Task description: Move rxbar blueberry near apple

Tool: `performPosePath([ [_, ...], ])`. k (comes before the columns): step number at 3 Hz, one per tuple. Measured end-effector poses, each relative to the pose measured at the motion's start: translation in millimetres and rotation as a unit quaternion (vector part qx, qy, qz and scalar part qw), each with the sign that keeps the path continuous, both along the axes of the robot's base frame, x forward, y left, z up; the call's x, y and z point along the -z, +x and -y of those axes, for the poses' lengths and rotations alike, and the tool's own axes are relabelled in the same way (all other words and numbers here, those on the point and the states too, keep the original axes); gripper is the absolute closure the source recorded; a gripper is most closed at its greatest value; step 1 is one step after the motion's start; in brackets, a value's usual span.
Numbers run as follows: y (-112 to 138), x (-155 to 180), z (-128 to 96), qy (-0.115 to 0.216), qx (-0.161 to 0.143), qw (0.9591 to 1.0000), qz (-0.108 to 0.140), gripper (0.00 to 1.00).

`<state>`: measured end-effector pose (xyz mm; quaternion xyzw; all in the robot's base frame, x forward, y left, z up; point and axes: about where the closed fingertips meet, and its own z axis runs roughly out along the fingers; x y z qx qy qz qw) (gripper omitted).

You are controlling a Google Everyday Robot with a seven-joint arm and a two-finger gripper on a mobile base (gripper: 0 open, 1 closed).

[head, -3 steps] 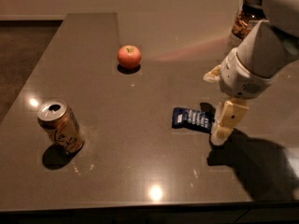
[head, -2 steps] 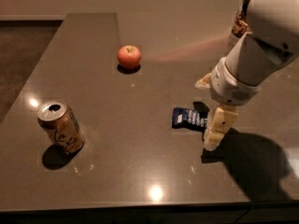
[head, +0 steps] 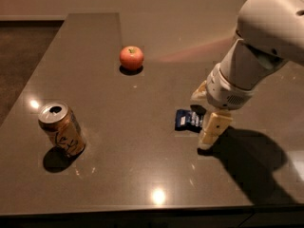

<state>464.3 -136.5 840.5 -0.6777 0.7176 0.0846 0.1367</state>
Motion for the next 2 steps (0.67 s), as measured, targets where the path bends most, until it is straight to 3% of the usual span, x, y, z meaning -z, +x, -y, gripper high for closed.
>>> performPosePath([
  [1,-0.6,2.9,0.4,-0.007,-0.001,1.0000,0.001,0.41],
  [2,6.9,-4.8,-5.2,-0.015,-0.007,0.9998,0.005,0.72],
])
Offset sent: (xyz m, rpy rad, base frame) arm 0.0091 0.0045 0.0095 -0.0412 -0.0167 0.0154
